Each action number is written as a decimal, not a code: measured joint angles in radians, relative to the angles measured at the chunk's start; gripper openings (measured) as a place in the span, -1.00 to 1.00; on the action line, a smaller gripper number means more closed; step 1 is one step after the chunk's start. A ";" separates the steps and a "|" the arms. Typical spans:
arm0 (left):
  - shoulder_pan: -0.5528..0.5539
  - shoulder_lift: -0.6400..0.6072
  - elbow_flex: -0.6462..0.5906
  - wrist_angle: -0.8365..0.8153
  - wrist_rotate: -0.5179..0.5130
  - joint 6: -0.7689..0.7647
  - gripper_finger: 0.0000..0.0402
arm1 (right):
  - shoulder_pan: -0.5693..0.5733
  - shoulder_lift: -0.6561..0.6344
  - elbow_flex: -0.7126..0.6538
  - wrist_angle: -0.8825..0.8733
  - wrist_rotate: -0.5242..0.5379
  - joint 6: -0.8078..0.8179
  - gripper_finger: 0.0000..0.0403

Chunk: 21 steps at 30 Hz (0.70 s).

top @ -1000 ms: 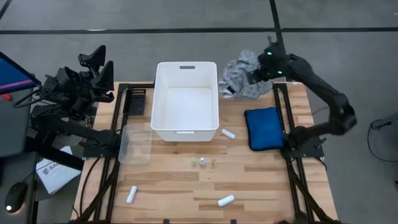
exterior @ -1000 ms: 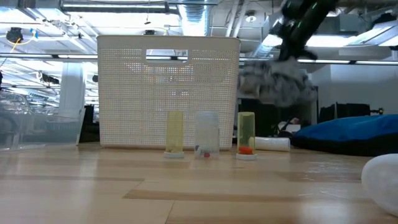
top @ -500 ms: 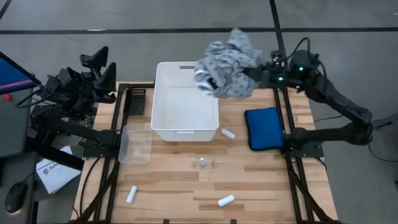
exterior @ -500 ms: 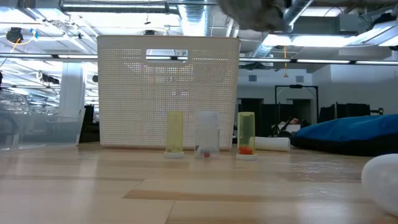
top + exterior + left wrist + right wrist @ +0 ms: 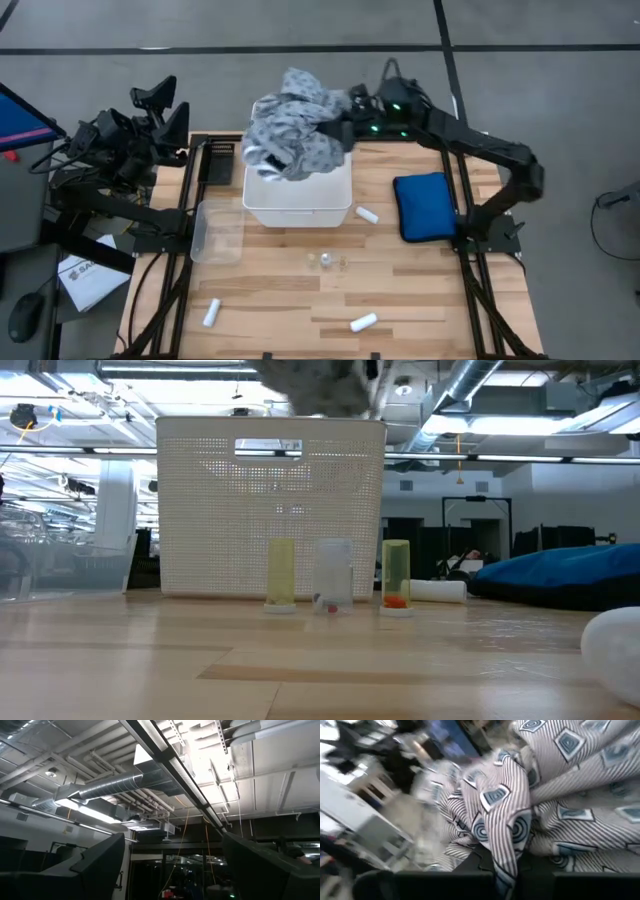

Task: Pick & Place Medicine items
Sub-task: Put the patient gown into the white bin

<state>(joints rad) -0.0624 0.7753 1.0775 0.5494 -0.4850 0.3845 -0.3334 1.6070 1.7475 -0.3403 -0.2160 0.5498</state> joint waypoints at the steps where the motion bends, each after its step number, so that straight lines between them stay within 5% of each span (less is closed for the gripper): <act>1: 0.000 0.000 0.000 -0.005 0.000 -0.002 0.61 | -0.006 0.039 0.048 -0.060 0.002 -0.022 -1.00; 10: 0.000 0.000 0.000 -0.087 0.000 -0.050 0.61 | -0.062 0.269 0.274 -0.442 0.007 -0.244 -1.00; 21: 0.000 0.013 0.000 -0.109 0.000 -0.072 0.61 | -0.049 0.331 0.274 -0.472 -0.029 -0.340 -1.00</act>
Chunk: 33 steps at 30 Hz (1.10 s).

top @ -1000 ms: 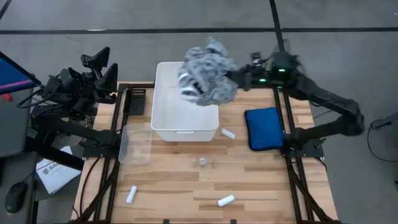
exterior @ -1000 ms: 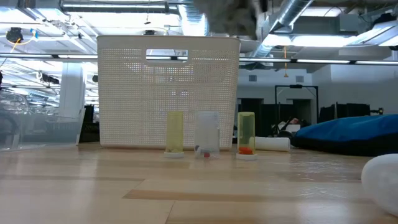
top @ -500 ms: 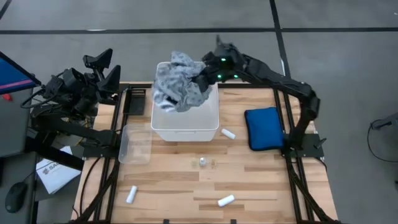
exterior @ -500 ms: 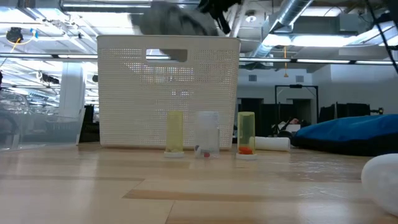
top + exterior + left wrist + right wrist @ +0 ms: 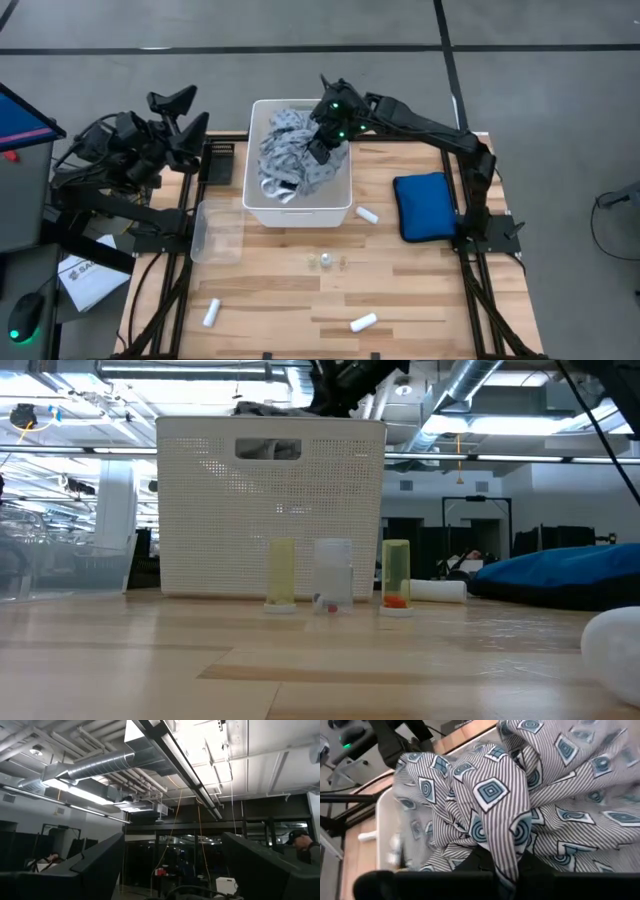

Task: Pick & Place Medicine items
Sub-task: Put the patient gown into the white bin, then put the top right rolled gauze into the transparent bin

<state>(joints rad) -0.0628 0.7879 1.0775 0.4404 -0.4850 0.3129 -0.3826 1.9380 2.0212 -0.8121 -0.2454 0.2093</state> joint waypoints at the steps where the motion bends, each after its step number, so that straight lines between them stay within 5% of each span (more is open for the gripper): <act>1: 0.000 0.002 0.000 -0.001 0.000 0.000 0.61 | 0.001 0.002 -0.001 -0.017 0.003 -0.005 -1.00; 10: 0.000 0.018 0.000 0.001 0.000 -0.004 0.61 | -0.006 0.000 -0.001 -0.049 0.008 -0.055 -0.96; 24: -0.018 0.017 0.000 -0.004 0.000 -0.005 0.61 | 0.001 -0.005 -0.001 -0.045 -0.003 -0.052 -0.01; 33: -0.018 0.017 0.000 -0.032 0.000 -0.007 0.61 | 0.058 -0.133 -0.001 -0.056 -0.012 0.001 0.05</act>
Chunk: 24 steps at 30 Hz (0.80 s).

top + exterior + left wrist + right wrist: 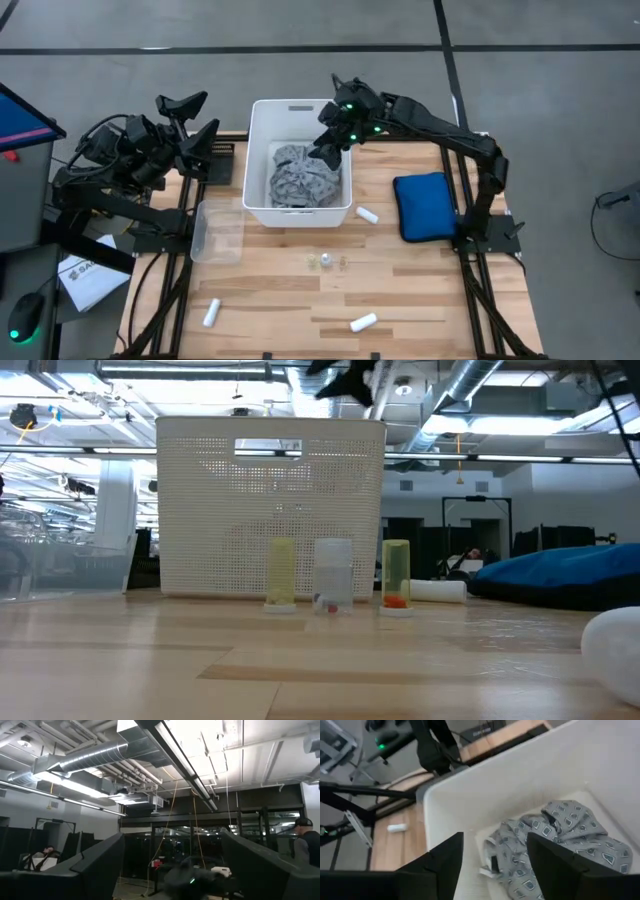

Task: Pick & Place Medicine items
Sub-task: Put the top right rolled gauze into the transparent bin

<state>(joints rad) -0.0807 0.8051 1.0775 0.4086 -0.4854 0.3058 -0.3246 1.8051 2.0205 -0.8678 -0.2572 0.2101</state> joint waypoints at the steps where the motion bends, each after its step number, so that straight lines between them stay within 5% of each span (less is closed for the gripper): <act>1: 0.000 0.000 0.000 0.000 0.000 0.000 0.61 | 0.008 -0.019 0.000 -0.009 0.012 0.010 0.03; 6: 0.000 0.000 0.000 0.000 0.000 0.000 0.61 | 0.072 -0.136 0.001 -0.184 0.088 0.021 -0.04; 12: 0.000 0.000 0.000 -0.002 0.000 0.000 0.61 | 0.204 -0.234 0.000 -0.497 0.331 0.068 -0.08; 24: 0.000 -0.025 0.000 -0.044 0.000 0.000 0.61 | 0.629 -0.404 -0.087 -0.690 0.728 0.568 -0.09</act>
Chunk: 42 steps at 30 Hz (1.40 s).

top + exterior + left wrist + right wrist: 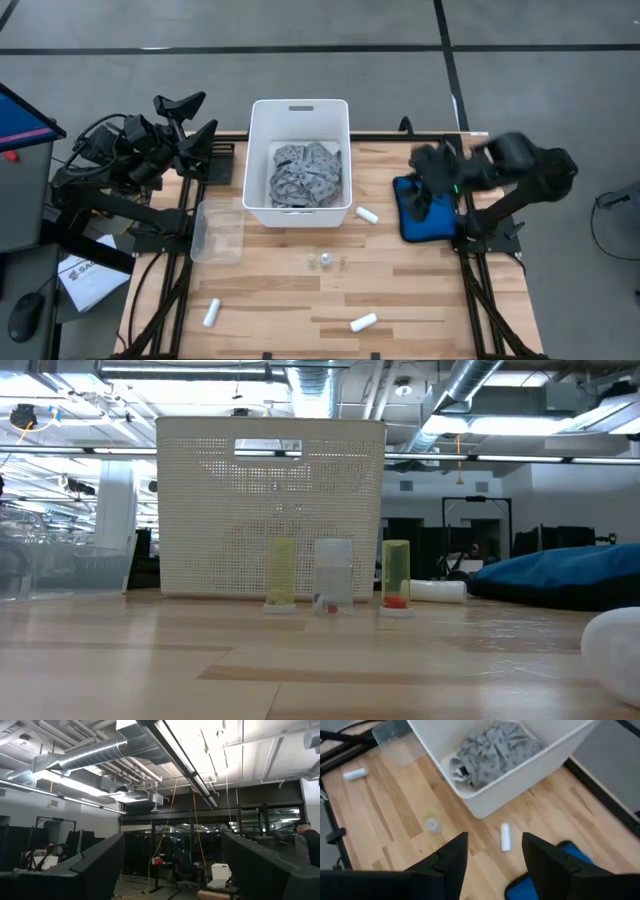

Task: Pick & Place Medicine items
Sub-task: Put the top right rolled gauze into the transparent bin

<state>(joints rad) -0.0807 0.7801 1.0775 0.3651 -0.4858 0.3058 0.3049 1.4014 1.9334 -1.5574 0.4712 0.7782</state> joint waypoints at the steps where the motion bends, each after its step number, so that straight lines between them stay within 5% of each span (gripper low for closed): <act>1: 0.000 -0.005 0.000 -0.004 0.000 0.000 0.61 | 0.041 -0.011 -0.046 0.001 0.022 0.048 -0.08; 6: 0.000 -0.029 0.000 -0.010 0.000 0.000 0.61 | 0.182 -0.073 -0.360 0.066 0.051 0.288 -0.03; 13: 0.001 -0.036 0.000 -0.010 0.000 0.000 0.61 | 0.197 -0.215 -0.817 0.341 0.073 0.528 0.04; 26: 0.001 -0.031 0.000 -0.022 -0.023 0.001 0.61 | -0.067 -0.268 -1.323 1.109 -0.095 0.242 0.03; 35: 0.001 -0.012 0.000 -0.018 -0.046 -0.007 0.61 | -0.208 -0.268 -1.448 1.366 -0.207 0.050 0.04; 42: 0.001 0.012 0.000 -0.014 -0.047 -0.008 0.61 | -0.309 -0.266 -1.462 1.372 -0.268 -0.140 0.02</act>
<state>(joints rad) -0.0799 0.7921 1.0771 0.3515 -0.5323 0.2973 -0.0038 1.1356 0.4713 -0.1858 0.2034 0.6379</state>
